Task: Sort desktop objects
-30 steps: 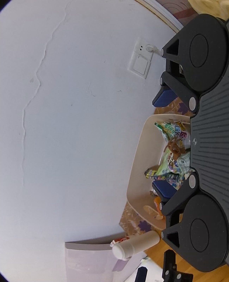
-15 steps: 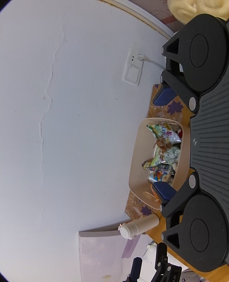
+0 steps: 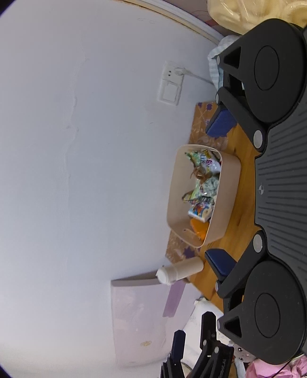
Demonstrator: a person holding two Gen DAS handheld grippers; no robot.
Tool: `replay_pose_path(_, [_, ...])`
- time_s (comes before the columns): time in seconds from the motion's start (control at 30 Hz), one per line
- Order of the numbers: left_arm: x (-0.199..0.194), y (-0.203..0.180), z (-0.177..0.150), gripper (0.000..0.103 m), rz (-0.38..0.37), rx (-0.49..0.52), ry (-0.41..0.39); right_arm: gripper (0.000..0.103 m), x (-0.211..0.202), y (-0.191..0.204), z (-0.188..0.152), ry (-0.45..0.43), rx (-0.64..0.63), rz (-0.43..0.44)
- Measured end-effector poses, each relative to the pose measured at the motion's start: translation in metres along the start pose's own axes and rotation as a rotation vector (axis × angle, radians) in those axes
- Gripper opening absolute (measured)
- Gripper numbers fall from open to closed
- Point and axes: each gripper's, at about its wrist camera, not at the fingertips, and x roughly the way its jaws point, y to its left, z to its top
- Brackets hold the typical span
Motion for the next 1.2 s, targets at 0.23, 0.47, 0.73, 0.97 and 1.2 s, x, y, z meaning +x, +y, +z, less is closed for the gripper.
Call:
replay_pose_path(0.23, [-0.031, -0.003, -0.005, 0.079, -0.003, -0.036, -0.025, 0.103, -0.033, -0.002, -0.011, -0.004, 0.016, 0.021])
replay_pose_path(0.47, [-0.06, -0.005, -0.011, 0.079, -0.002, -0.071, -0.021, 0.103, -0.063, -0.001, -0.022, 0.004, 0.026, 0.032])
replay_pose_path(0.73, [-0.088, -0.008, -0.022, 0.079, -0.001, -0.157, -0.018, 0.103, -0.082, 0.001, -0.038, 0.063, 0.034, 0.008])
replay_pose_path(0.97, [-0.093, -0.015, -0.027, 0.079, -0.001, -0.147, 0.088, 0.103, -0.095, -0.008, -0.043, 0.108, 0.027, -0.015])
replay_pose_path(1.2, [-0.088, -0.014, -0.035, 0.079, 0.01, -0.138, 0.125, 0.103, -0.097, -0.018, -0.045, 0.124, 0.042, -0.039])
